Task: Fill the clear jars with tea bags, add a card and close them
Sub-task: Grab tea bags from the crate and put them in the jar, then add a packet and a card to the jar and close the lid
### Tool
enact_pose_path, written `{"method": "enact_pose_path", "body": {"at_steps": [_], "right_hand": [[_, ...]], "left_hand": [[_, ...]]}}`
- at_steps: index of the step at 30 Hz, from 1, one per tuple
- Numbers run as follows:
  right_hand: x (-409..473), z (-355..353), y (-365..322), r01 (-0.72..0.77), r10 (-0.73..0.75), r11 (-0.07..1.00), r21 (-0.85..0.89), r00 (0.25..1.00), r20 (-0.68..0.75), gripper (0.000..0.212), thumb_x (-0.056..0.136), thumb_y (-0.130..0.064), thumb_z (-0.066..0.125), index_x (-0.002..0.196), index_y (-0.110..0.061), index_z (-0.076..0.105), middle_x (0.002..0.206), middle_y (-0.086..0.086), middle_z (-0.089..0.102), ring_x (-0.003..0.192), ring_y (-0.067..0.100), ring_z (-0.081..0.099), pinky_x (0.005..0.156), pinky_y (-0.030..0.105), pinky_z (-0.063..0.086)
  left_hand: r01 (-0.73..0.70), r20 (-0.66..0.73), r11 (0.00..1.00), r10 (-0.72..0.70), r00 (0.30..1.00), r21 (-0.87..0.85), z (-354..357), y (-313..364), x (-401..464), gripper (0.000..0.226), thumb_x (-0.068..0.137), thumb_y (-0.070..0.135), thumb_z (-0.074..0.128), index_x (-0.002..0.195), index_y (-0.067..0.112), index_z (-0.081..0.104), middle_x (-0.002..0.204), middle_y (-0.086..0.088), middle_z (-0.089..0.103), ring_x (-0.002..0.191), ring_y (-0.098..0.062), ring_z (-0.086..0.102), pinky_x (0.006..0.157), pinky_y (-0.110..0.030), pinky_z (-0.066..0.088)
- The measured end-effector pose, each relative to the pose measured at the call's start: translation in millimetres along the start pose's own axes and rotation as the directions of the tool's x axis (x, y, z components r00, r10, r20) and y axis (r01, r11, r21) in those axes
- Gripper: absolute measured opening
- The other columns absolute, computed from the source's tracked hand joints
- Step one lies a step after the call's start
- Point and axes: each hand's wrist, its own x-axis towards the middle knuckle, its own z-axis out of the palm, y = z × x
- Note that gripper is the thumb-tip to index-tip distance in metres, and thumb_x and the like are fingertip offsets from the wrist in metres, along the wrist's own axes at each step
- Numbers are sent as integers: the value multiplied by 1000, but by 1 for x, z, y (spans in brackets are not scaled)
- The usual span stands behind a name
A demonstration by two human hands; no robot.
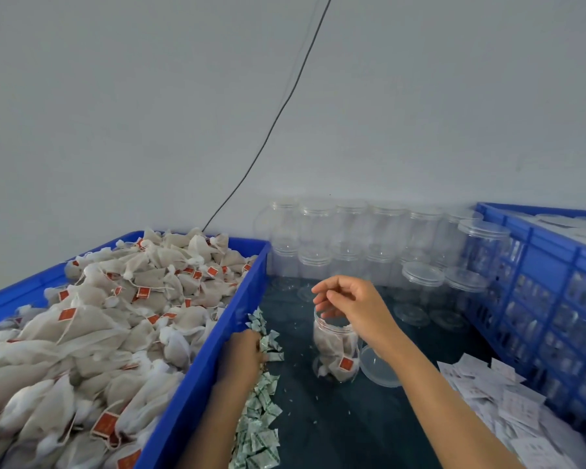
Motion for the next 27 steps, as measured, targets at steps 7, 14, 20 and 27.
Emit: {"method": "enact_pose_path", "body": {"at_steps": [7,14,20,27], "right_hand": [[-9,-59,10,-14,47,993,118,957,-286,32,96,8,43,87,-8,70,80,8,71,71,14,67,63,21,57],[-22,-101,38,-224,250,968,115,897,-364,35,94,10,39,82,-6,68,78,11,68,68,17,64,56,22,55],[-28,-128,58,-338,319,941,19,866,-386,32,93,9,40,83,-6,67,76,8,67,66,16,63,57,25,54],[-33,-154,90,-482,335,806,-343,849,-408,34,88,10,43,81,-13,67,90,10,69,84,19,63,67,28,50]], "left_hand": [[-188,-240,899,97,966,-395,-24,53,-1,26,81,23,77,82,24,51,69,5,65,66,-9,62,59,-21,40],[-200,-60,976,195,979,-87,-18,118,9,46,74,37,82,103,20,51,93,3,69,90,-19,65,81,-35,51],[-264,-141,956,246,959,-124,-3,118,14,40,73,50,78,94,25,55,85,15,62,83,-8,59,66,-26,41],[-196,-73,724,197,978,-662,29,88,10,60,82,31,75,127,12,40,126,-3,50,116,-18,51,95,-26,43]]}}
